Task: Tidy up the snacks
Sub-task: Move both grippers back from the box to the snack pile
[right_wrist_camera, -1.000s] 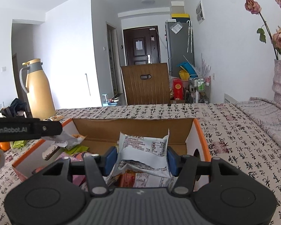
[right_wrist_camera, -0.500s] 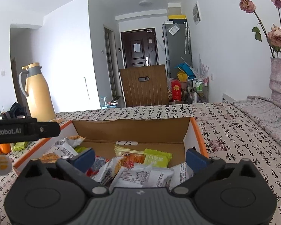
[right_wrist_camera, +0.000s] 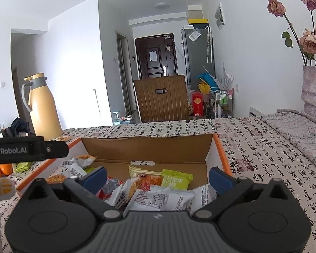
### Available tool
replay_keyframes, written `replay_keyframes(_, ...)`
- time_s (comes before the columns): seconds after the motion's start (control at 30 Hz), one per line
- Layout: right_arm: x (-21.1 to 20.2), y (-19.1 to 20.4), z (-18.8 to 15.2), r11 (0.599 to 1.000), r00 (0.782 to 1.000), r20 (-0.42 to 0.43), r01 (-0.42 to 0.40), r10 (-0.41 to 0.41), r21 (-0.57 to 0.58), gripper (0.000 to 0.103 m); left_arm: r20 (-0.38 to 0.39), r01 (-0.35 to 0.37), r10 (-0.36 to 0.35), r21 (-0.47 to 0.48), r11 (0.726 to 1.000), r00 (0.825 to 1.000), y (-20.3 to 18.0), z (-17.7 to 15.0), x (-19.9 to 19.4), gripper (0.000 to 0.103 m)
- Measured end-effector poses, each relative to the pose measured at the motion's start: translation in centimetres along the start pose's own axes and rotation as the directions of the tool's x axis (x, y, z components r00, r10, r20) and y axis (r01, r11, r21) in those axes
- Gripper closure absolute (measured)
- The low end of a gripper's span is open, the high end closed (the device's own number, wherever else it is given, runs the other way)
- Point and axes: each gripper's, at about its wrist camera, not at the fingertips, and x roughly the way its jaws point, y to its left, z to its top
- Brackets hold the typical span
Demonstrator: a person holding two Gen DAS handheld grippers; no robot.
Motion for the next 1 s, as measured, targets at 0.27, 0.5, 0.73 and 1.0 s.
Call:
replay_keyframes(0.27, -2.0, 0.4, 0.9, 1.0, 0.999, 0.035, 0.003, -0.002, -0.019, 0.0, 0.02, -0.005, 0.005, -0.004, 1.0, 1.0, -0.3, 0.8, -1.7, 0.0)
replay_keyframes(0.5, -4.3, 0.5, 0.6, 1.0, 0.999, 0.039, 0.002, -0.002, -0.015, 0.0, 0.029, -0.003, 0.003, 0.002, 1.0, 1.0, -0.5, 0.7, -4.2, 0.0)
replay_keyframes(0.73, -6.9, 0.8, -0.5, 1.0, 1.0, 0.027, -0.001, 0.002, -0.013, 0.0, 0.028, -0.001, 0.001, 0.008, 1.0, 1.0, -0.6, -0.2, -6.7, 0.0)
replay_keyframes(1.0, -9.7, 0.4, -2.3, 1.0, 1.0, 0.003, 0.011, -0.011, 0.0, 0.0, -0.004, -0.003, 0.003, 0.02, 1.0, 1.0, -0.5, -2.4, -8.9, 0.0)
